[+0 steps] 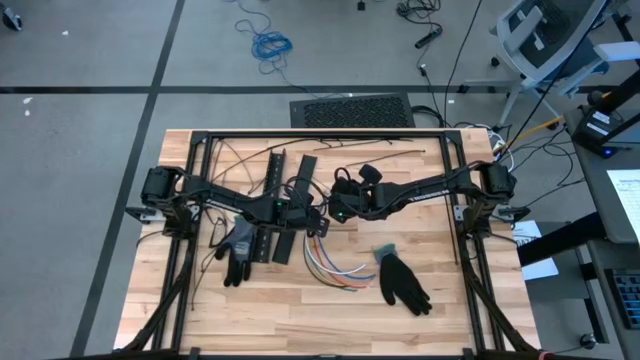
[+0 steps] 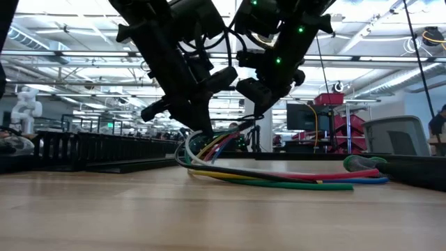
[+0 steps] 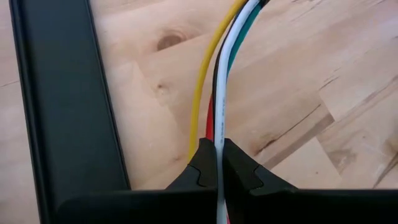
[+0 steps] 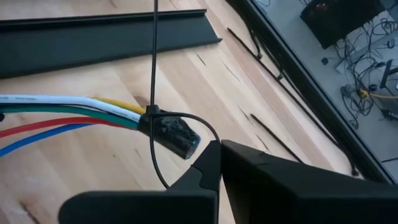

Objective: Ziptie cables
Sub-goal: Wrap the cable wires with the black ziptie

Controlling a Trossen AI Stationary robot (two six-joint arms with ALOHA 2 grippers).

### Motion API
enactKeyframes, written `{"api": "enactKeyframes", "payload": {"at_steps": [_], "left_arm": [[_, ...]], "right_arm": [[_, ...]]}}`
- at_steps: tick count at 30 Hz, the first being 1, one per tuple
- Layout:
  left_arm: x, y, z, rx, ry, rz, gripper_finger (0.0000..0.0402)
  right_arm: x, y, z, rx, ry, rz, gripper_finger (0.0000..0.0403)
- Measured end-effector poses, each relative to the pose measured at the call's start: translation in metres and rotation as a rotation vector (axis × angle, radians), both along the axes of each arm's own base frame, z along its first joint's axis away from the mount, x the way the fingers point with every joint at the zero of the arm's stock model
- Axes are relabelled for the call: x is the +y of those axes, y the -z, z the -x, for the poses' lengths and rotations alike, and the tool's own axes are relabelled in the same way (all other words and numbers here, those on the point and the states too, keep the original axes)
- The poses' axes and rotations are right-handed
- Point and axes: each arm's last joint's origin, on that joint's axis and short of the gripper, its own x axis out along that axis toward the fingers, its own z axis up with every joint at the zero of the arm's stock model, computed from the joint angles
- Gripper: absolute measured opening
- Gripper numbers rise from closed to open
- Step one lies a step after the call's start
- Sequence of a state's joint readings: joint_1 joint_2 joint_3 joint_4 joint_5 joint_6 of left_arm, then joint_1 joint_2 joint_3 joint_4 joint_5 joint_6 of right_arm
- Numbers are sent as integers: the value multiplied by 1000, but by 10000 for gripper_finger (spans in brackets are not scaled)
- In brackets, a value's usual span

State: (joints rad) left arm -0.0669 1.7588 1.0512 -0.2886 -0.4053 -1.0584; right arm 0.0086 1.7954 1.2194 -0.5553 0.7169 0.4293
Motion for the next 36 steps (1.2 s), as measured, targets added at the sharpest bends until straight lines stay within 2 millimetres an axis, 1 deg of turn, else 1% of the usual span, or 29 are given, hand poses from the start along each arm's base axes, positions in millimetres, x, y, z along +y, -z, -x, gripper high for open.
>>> {"api": "enactKeyframes", "payload": {"at_steps": [8, 11, 16, 22, 27, 31, 36], "left_arm": [[0, 0, 0, -6, -5, 4, 4], [-2, -1, -1, -16, 10, -1, 4], [-9, 4, 4, 57, 48, 11, 4], [-18, -1, 4, 18, 42, -3, 4], [-16, -1, 4, 19, 36, -19, 4], [-11, -3, 1, 1, 47, -39, 4], [-4, -3, -2, -13, 61, -43, 4]], "right_arm": [[0, 0, 0, -3, -5, -12, 0], [-3, -1, -1, -13, 8, -2, 0], [-14, -1, 1, 17, 42, 53, 0], [-20, 5, 5, 46, 52, 43, 0], [-15, 21, 11, 53, 50, -42, 0], [-11, 21, 8, 12, 36, -44, 0], [-11, 19, 5, -20, 31, -43, 0]]}}
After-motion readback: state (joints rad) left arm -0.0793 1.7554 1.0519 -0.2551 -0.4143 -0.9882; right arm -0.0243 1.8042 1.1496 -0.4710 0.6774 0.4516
